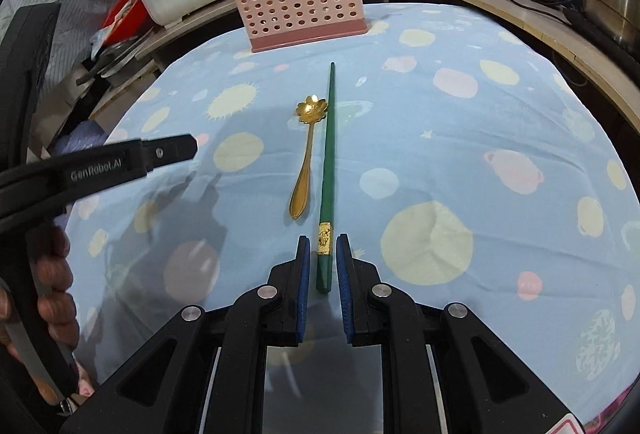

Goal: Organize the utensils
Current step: 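Move both open tools down toward the green chopstick and gold spoon, then grasp the green gold-banded chopstick with the right tool while the left tool grasps the gold spoon, then lift and carry the chopstick and spoon with both tools over the pink holder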

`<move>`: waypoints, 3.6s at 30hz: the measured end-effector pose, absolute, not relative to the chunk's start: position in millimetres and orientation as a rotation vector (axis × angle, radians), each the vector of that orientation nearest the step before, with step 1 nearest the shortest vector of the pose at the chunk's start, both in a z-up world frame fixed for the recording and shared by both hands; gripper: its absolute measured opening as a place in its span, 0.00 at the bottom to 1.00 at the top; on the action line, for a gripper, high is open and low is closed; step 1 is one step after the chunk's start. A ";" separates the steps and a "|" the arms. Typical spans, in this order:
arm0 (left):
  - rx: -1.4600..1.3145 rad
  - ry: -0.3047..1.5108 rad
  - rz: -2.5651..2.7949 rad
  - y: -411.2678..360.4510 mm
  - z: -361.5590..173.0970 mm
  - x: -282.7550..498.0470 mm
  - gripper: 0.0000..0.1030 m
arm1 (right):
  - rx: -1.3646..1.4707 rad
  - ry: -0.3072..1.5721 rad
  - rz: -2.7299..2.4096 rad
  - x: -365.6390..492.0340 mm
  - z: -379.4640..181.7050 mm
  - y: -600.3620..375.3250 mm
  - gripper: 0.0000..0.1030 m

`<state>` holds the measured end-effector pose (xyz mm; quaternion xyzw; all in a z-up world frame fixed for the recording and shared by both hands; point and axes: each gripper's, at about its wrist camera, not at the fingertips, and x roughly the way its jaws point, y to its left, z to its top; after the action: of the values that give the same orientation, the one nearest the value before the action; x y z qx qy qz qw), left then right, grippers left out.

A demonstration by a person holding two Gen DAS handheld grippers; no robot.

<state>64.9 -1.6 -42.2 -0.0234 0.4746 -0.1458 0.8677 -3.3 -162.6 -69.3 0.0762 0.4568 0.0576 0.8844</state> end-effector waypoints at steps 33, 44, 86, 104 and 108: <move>0.049 1.035 -0.441 -84.1 -68.4 51.8 0.42 | 0.256 0.925 0.023 -3.1 -78.4 -212.7 0.07; 0.047 1.035 -0.455 -75.1 -68.5 50.0 0.10 | 0.262 0.923 0.026 -2.8 -79.4 -214.2 0.07; -0.030 0.773 -0.359 -17.2 58.3 81.6 0.01 | 0.327 0.649 0.089 23.3 54.9 -218.2 0.07; -0.030 0.589 -0.305 3.4 147.7 150.6 0.01 | 0.302 0.439 0.127 115.0 157.6 -214.6 0.07; -0.027 0.556 -0.283 7.6 164.9 173.8 0.01 | 0.309 0.375 0.119 140.9 182.1 -214.7 0.07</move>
<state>173.8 7.6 164.9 -0.0133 0.2734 -0.1391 0.9517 140.9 -214.7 182.1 0.1528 0.1856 0.0588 0.9689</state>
